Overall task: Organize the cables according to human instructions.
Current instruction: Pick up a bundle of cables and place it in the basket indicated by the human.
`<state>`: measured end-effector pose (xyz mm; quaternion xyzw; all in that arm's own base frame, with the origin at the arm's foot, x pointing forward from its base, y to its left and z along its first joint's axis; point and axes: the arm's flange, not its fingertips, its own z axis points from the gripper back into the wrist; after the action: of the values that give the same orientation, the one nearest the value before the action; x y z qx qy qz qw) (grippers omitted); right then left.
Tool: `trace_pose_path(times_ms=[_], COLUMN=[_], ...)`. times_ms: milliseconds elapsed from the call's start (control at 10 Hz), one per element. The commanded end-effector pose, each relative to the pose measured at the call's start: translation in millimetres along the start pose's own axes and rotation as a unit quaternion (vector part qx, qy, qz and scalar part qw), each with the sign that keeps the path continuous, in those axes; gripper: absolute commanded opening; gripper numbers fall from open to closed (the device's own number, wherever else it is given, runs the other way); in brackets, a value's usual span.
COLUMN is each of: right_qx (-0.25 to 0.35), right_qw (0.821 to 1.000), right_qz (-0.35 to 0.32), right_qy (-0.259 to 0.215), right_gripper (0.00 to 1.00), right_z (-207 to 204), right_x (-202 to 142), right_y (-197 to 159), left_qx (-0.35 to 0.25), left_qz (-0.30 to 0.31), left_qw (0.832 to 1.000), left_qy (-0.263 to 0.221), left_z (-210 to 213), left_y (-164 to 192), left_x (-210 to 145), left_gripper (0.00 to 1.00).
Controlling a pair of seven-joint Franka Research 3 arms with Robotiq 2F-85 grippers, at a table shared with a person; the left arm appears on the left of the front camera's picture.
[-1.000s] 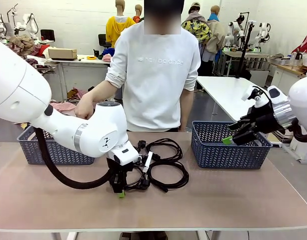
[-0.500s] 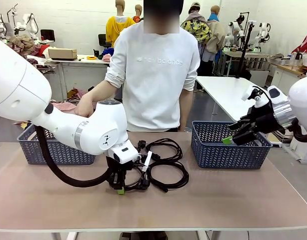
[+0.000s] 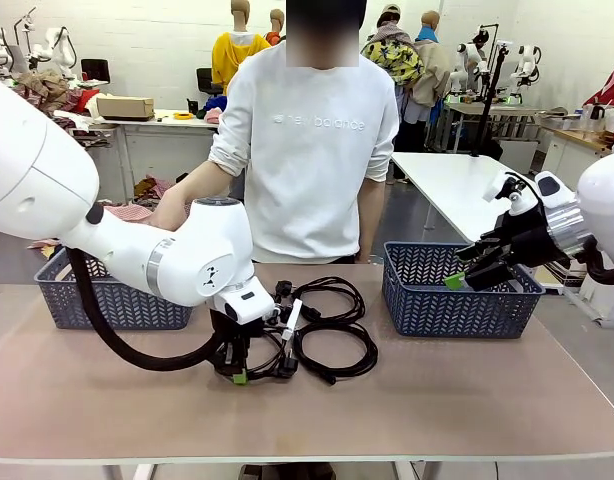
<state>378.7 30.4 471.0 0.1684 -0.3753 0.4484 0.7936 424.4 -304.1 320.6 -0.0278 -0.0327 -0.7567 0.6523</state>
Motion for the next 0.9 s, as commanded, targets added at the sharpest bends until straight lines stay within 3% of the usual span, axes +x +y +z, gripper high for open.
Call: trace_pose_path(times_ms=[0, 500, 800], right_qx=[0.005, 0.005, 0.005], right_qw=[1.000, 1.000, 1.000], right_qz=[0.009, 0.009, 0.009], right_qy=[-0.011, -0.011, -0.011], right_gripper=[1.00, 1.00, 1.00], right_z=[-3, -3, -3], right_x=[-1, -1, -1], right_y=[-4, -4, -4], left_qx=[0.017, 0.131, 0.153], left_qz=[0.002, 0.037, 0.045], left_qw=[1.000, 0.991, 0.987], left_qy=[0.005, -0.010, -0.008], left_z=[16, 129, 197], left_y=[-3, -12, 12], left_x=[-10, -29, -84], left_gripper=[0.00, 0.00, 0.00])
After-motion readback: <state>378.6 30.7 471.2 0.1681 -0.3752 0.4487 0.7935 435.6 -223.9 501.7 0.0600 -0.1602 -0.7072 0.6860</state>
